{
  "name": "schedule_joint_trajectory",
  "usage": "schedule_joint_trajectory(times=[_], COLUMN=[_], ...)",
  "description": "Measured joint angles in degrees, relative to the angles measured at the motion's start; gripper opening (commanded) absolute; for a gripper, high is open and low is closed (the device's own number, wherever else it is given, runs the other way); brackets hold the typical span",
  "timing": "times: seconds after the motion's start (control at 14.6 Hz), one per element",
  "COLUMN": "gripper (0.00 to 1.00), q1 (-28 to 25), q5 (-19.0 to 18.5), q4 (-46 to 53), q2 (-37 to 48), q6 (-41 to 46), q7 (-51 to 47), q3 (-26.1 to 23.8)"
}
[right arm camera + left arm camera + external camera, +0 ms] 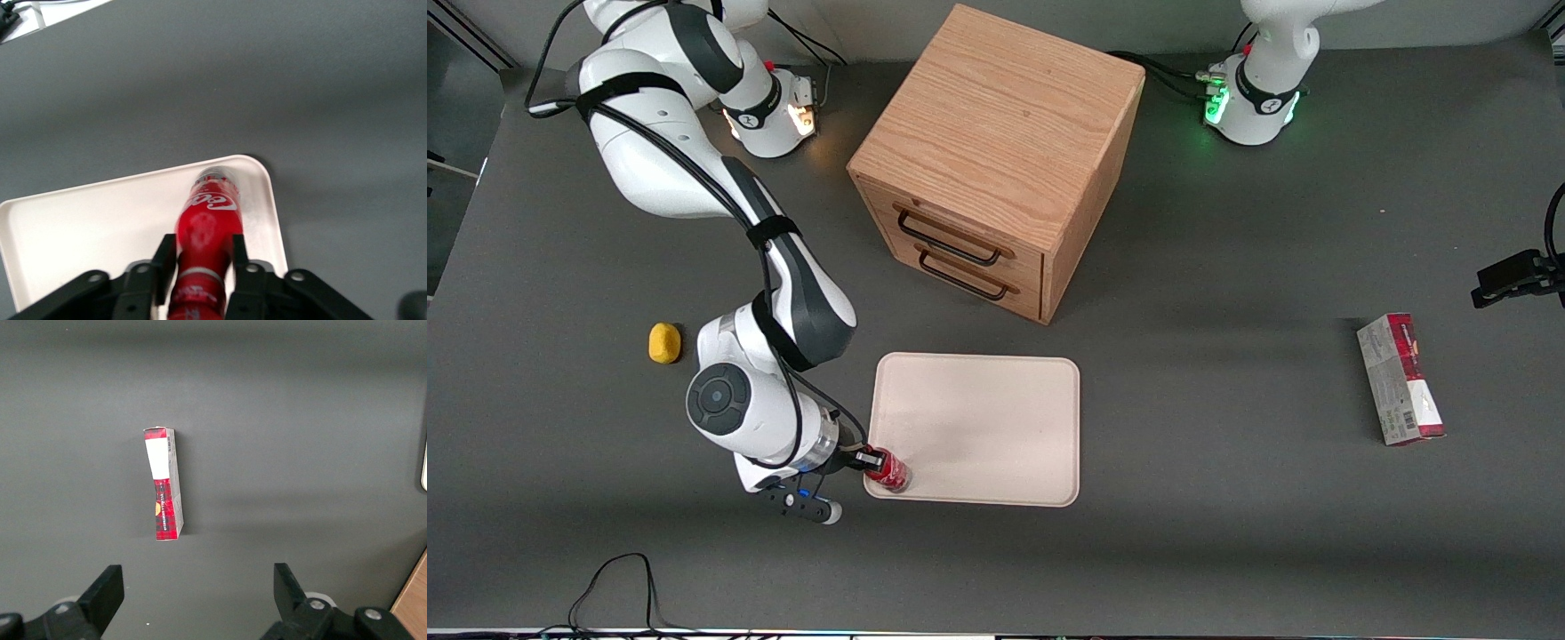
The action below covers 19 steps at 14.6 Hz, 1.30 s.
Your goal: Place coke bottle on tray
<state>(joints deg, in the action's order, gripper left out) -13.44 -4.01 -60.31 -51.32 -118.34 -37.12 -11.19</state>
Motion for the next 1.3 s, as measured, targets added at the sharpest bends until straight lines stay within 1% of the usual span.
schedule_joint_trajectory(times=[0.21,0.41,0.55,0.68,0.82,0.96,1.16,1.3], gripper=[1.00,1.00,1.00,1.00,1.00,1.00,1.00,1.00], q1=[-0.3,-0.4,-0.4,-0.3,0.6,3.1,7.4,10.1], q5=[-1.6,-2.6,-4.0,-4.1,-4.0,-2.4,-0.7,1.2], q4=[-0.8,-2.1,-3.8,-6.4,-10.4,-16.8,-29.5,-37.9], q2=[1.1,4.5,8.1,12.5,18.1,25.6,38.8,47.9], q6=[-0.6,0.3,4.0,9.0,12.6,14.0,14.8,14.9], q7=[-0.1,0.2,2.5,8.2,14.7,18.6,25.8,27.5], q3=[-0.2,0.2,1.5,4.3,6.9,8.1,9.9,10.7])
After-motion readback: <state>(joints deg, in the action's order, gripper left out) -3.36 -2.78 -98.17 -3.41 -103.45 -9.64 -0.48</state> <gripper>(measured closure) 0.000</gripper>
